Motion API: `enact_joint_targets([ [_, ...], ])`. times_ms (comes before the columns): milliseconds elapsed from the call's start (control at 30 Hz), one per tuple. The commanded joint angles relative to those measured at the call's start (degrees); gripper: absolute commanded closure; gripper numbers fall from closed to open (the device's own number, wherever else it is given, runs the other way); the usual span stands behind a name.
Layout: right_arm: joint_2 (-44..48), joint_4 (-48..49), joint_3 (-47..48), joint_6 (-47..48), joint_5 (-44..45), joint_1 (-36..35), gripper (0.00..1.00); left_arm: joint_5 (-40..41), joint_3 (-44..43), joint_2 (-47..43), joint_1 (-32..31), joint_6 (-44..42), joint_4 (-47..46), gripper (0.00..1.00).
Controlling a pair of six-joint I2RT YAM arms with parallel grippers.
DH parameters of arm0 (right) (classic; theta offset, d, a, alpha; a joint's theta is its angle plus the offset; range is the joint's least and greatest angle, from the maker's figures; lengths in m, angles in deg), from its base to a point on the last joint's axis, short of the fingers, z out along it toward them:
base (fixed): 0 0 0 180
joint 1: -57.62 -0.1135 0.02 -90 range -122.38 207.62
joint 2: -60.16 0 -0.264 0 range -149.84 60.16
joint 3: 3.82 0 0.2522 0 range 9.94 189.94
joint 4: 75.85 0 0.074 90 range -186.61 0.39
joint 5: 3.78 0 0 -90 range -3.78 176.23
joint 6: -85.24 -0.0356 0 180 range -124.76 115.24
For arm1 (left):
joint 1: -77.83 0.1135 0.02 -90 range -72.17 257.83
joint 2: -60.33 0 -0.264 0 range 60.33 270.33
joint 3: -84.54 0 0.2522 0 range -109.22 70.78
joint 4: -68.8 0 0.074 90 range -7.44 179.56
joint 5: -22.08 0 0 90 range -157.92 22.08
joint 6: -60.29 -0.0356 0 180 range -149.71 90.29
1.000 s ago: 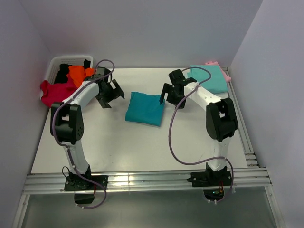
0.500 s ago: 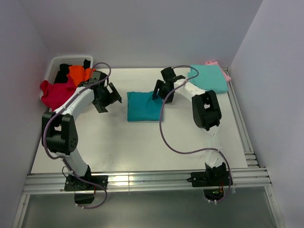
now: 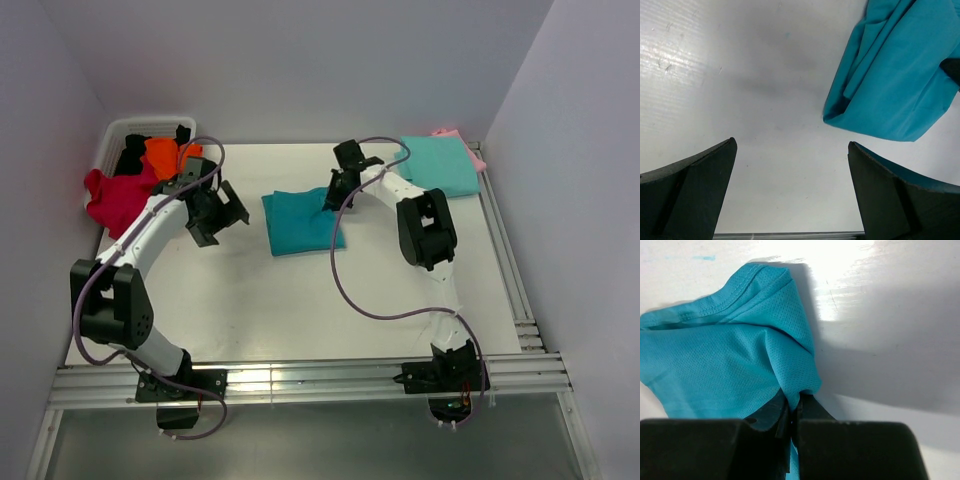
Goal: Fold and stack the t-shirts
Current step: Put the neatly folded tshirt into the corner of the board with the right arm
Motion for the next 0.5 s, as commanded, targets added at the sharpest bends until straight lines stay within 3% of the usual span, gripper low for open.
enact_joint_targets([
  [0, 1.49, -5.25, 4.63, 3.32, 2.82, 0.46, 1.00, 0.79, 1.70, -4.77, -0.21, 1.26, 0.87, 0.01],
  [200, 2.11, -15.19, 19.91, 8.24, 7.92, 4.06, 1.00, 0.71, 4.87, -8.90, -0.21, 1.87, 1.48, 0.01],
  [467, 1.50, -16.60, 26.27, 10.62, 10.82, 11.36, 1.00, 0.27, 7.16, -11.29, -0.21, 2.40, 1.48, 0.00],
])
